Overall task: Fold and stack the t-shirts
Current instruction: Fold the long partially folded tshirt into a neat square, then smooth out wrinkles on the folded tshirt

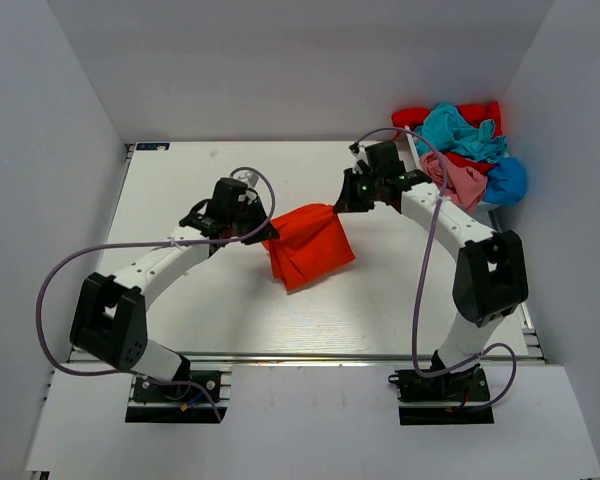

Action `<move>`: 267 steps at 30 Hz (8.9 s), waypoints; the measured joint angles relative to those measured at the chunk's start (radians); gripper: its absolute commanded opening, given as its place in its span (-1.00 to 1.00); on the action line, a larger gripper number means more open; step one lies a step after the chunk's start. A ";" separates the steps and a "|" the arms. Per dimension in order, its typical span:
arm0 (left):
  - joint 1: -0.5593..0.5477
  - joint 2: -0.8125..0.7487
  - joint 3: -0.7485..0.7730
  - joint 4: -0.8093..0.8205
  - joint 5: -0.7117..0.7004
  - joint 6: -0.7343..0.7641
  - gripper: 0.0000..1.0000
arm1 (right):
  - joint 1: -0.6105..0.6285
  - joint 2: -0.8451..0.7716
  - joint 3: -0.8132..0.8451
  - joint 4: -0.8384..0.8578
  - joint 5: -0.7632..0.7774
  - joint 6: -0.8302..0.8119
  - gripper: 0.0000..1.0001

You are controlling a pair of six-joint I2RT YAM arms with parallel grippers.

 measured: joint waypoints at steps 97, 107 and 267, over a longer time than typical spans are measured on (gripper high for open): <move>0.104 0.299 -0.021 0.198 0.159 0.221 -0.22 | 0.051 -0.119 -0.476 0.349 0.014 -0.013 0.41; 0.104 0.309 -0.014 0.236 0.215 0.226 -1.00 | 0.051 -0.081 -0.465 0.393 -0.057 -0.006 -0.61; 0.121 0.352 0.048 0.279 -0.047 0.119 0.72 | -0.050 0.237 -0.052 0.558 -0.323 -0.040 0.66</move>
